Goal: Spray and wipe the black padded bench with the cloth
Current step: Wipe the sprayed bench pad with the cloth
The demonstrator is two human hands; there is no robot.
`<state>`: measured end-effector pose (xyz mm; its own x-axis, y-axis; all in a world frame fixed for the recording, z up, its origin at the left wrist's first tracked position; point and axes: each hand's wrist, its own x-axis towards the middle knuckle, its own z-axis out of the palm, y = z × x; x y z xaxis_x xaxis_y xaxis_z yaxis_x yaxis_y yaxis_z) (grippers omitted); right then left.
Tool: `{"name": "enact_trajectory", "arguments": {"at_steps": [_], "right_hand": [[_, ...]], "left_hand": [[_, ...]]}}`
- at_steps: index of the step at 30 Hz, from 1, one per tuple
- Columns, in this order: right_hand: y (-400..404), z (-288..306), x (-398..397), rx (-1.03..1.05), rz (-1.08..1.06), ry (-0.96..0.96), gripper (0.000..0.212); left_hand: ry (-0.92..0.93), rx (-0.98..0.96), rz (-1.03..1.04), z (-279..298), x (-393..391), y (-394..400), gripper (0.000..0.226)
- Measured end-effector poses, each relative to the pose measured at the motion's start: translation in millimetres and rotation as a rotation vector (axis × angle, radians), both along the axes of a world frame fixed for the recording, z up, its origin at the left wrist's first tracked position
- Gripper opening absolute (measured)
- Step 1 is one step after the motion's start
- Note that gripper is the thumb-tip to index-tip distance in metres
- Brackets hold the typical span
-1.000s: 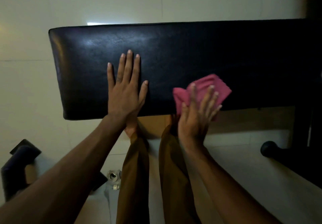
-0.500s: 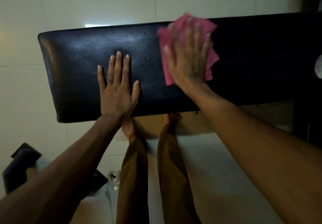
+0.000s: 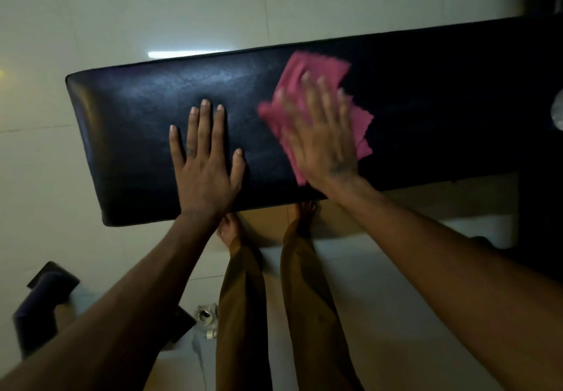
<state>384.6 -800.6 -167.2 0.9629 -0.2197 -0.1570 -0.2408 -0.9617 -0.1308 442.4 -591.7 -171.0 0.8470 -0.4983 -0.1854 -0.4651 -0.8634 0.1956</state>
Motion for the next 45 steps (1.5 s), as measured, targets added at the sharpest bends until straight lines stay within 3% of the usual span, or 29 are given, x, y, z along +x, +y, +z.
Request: {"name": "enact_trajectory", "arguments": {"at_steps": [2,3,4,8,9,10,13,15,16,19,21,22,25,27,32,33,38,43,45], "right_hand": [[-13.0,1.5,-28.9,0.04,0.308,0.029,0.06],[-22.4,-0.5,-37.5,0.054,0.33,0.031,0.059],[-28.6,-1.3,-43.3,0.064,0.25,0.024,0.058],[20.8,5.4,-55.4,0.035,-0.426,-0.038,0.057],[41.2,6.5,-60.4,0.047,-0.468,-0.031,0.058],[56.3,6.3,-68.2,0.064,-0.415,-0.003,0.059],[40.8,-3.7,-101.8,0.048,0.036,0.038,0.068],[3.1,-9.2,-115.9,0.054,0.103,-0.015,0.074],[-11.7,-9.5,-119.3,0.068,-0.021,-0.048,0.073],[-15.6,-2.4,-105.3,0.091,-0.664,-0.12,0.055],[3.4,0.0,-83.4,0.051,-0.801,-0.084,0.055],[8.9,0.4,-77.2,0.025,-0.719,-0.042,0.056],[-15.4,-0.2,-82.4,-0.004,-0.211,0.058,0.057],[-45.1,1.5,-84.2,0.049,-0.082,0.098,0.059],[-4.8,3.3,-48.0,0.05,-0.627,0.049,0.059],[4.8,4.3,-41.8,0.062,-0.621,0.054,0.06],[-51.8,1.7,-44.6,0.074,-0.115,0.07,0.068],[-49.7,0.0,-3.3,0.051,-0.535,0.048,0.067],[-43.0,2.4,5.8,0.072,-0.439,0.085,0.066]], "left_hand": [[0.006,-0.014,-0.005,1.6,0.9,-0.2,0.07],[0.004,-0.018,-0.008,2.1,1.2,-0.4,0.07],[0.001,-0.017,-0.008,2.2,1.2,-0.6,0.07],[-0.004,0.003,0.0,0.2,0.7,0.1,0.071],[-0.007,0.008,0.0,-0.1,0.7,0.6,0.071],[-0.008,0.008,-0.003,-0.3,0.7,0.6,0.071],[-0.003,0.001,-0.009,-0.4,0.7,-0.5,0.071],[-0.008,-0.005,-0.003,-0.3,0.5,-0.7,0.071],[-0.006,-0.009,-0.002,-0.7,0.3,-1.0,0.071],[-0.005,0.003,-0.003,-0.9,-0.2,-0.7,0.071],[-0.004,0.008,-0.005,-0.9,0.2,-0.5,0.071],[-0.002,0.008,-0.007,-1.0,0.3,-0.7,0.071],[-0.005,0.007,-0.005,-0.7,0.6,-0.9,0.071],[0.0,0.001,-0.008,-0.1,0.6,-1.4,0.071],[0.006,0.01,-0.014,1.3,0.8,-1.6,0.071],[0.004,0.013,-0.014,1.8,0.4,-1.9,0.071],[0.003,0.004,-0.018,1.6,0.2,-3.1,0.071],[-0.017,0.001,0.0,0.4,-1.7,-3.2,0.07],[-0.008,-0.002,0.006,0.7,-1.7,-4.4,0.07]]}}
